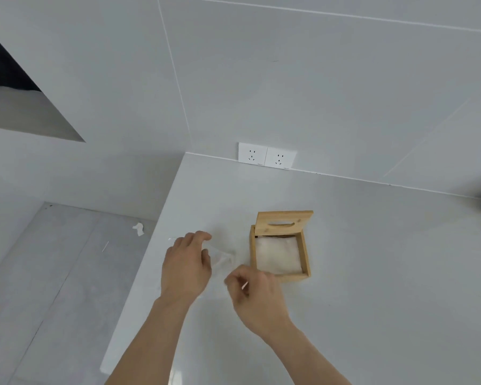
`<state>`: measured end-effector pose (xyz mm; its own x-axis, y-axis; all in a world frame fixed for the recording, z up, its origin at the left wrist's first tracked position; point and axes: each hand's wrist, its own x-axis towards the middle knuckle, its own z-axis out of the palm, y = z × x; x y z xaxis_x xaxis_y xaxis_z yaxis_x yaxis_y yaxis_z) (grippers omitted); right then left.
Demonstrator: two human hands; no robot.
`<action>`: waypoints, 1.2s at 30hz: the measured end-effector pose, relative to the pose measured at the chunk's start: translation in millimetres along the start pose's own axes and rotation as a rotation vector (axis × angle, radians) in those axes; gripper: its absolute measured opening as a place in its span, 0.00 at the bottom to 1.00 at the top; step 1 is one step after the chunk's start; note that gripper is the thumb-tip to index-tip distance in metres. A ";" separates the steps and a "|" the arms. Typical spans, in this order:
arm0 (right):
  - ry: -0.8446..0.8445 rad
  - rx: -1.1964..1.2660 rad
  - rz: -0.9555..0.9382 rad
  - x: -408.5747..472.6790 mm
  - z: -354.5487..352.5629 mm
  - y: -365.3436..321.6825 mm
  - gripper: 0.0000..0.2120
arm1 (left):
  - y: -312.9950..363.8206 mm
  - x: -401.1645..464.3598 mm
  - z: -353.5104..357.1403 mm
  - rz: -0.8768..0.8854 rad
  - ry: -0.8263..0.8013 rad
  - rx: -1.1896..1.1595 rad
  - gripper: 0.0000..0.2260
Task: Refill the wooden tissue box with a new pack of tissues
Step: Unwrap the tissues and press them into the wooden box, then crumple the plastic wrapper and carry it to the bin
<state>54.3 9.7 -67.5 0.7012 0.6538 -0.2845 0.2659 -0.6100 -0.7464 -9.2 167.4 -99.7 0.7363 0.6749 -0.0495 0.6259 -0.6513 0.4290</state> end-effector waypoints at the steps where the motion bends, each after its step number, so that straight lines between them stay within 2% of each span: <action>1: -0.113 0.056 0.090 -2.7 8.3 0.6 0.10 | -9.2 2.5 2.8 0.009 -0.049 0.055 0.20; 4: -0.386 0.244 0.432 -8.6 30.9 3.7 0.12 | -28.6 8.9 10.4 0.040 -0.206 0.149 0.28; 6: -0.450 0.338 0.569 -10.8 43.1 5.2 0.13 | -36.8 10.0 15.4 0.044 -0.326 0.231 0.30; 8: -0.444 0.426 0.638 -11.8 51.9 6.9 0.14 | -42.9 7.2 18.8 0.012 -0.383 0.310 0.32; 11: -0.406 0.533 0.679 -13.3 61.5 8.3 0.11 | -50.2 -1.9 18.2 -0.033 -0.380 0.385 0.33; 13: -0.340 0.577 0.697 -13.2 66.9 8.4 0.12 | -53.3 -9.9 17.6 -0.061 -0.402 0.406 0.32; 16: -0.178 0.647 0.732 -11.3 71.0 9.3 0.12 | -55.9 -19.7 17.5 -0.143 -0.371 0.279 0.20; 18: -0.088 0.631 0.731 -9.5 70.2 11.1 0.05 | -56.2 -22.9 15.1 -0.196 -0.357 0.177 0.10; 20: -0.057 0.620 0.720 -8.1 67.4 10.9 0.05 | -54.2 -24.7 8.7 -0.273 -0.374 0.054 0.05; 23: -0.074 0.636 0.661 -5.1 57.7 6.1 0.05 | -48.9 -26.5 -4.6 -0.444 -0.384 -0.245 0.02; 25: -0.096 0.630 0.593 -2.6 48.3 1.7 0.06 | -44.8 -27.8 -14.7 -0.511 -0.362 -0.489 0.07; 28: -0.148 0.568 0.475 -1.7 31.8 -5.5 0.06 | -36.8 -24.0 -33.6 -0.432 -0.351 -0.749 0.20; 30: -0.186 0.524 0.391 -2.6 20.9 -8.3 0.06 | -30.3 -17.7 -45.6 -0.343 -0.356 -0.822 0.24; 36: -0.255 0.386 0.214 -2.3 -12.7 -7.7 0.08 | -20.6 -7.7 -70.5 -0.240 -0.375 -0.747 0.15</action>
<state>59.1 7.2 -53.4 0.5162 0.6500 -0.5576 -0.1638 -0.5642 -0.8093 -45.9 200.1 -44.6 0.7243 0.5205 -0.4522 0.5392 -0.0188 0.8420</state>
